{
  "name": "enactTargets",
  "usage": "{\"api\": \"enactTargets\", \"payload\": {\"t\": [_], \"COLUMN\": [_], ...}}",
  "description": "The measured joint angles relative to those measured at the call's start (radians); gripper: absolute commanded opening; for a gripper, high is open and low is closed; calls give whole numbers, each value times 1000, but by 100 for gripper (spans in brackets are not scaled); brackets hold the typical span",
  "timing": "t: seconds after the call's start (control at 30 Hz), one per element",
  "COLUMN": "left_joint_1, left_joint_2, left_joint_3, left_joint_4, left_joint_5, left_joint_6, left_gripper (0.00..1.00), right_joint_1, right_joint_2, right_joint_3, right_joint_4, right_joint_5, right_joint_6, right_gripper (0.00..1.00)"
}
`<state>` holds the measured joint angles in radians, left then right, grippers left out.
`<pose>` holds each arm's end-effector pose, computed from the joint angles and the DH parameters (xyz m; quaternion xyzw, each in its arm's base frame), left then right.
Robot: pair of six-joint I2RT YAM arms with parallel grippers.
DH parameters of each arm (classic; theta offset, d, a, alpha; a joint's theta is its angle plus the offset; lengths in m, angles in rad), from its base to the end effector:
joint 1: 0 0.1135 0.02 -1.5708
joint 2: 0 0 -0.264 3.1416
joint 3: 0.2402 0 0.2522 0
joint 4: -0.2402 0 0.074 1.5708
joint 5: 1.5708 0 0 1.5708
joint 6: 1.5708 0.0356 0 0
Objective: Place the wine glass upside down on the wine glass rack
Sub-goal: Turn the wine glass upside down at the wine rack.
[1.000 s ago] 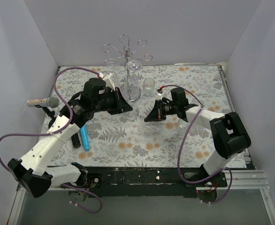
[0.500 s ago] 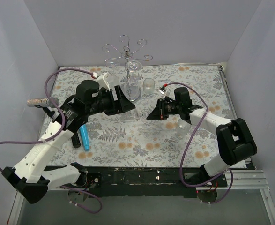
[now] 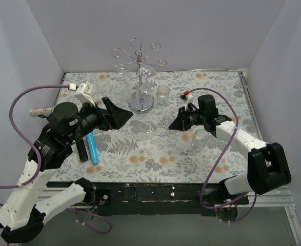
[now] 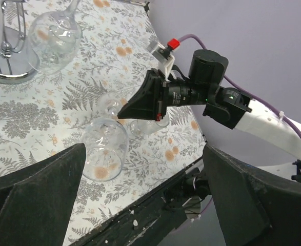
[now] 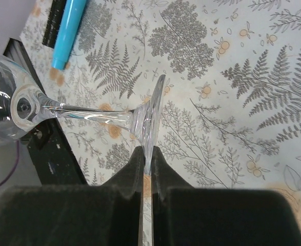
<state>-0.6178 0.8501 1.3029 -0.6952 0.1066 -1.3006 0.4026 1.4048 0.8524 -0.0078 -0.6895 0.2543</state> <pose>0.1168 -0.0877 0.4467 -0.2323 0.7519 -0.5281 0.3191 0.2693 0.1393 0.2425 -0.2241 0.8092 0.4269 0.3358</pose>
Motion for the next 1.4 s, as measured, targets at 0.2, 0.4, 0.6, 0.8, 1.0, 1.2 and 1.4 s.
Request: {"api": "enactTargets", "payload": {"t": [0.2, 0.4, 0.6, 0.8, 1.0, 1.2, 1.4], "left_joint_1": [0, 0, 0, 0, 0, 0, 0], "left_joint_2": [-48, -84, -119, -161, -172, -172, -171], "left_joint_3": [-38, -70, -72, -98, -117, -127, -132], "left_joint_4": [-3, -10, -19, -30, -38, -37, -37], "left_joint_5": [-70, -129, -171, -199, -215, -231, -238], "left_joint_6": [17, 32, 43, 49, 57, 67, 74], "left_gripper": [98, 98, 98, 98, 98, 98, 98], "right_joint_1": [-25, -44, -81, -136, -172, -197, -201], "right_joint_2": [-62, -105, -91, -76, -69, -32, 3], "right_joint_3": [8, 60, 206, 335, 412, 524, 618], "right_joint_4": [-126, -259, -446, -583, -689, -756, -793], "right_joint_5": [44, 80, 87, 121, 195, 248, 319], "right_joint_6": [-166, -359, -574, -749, -872, -962, -1046], "right_gripper": [1, 1, 1, 1, 1, 1, 1]}}
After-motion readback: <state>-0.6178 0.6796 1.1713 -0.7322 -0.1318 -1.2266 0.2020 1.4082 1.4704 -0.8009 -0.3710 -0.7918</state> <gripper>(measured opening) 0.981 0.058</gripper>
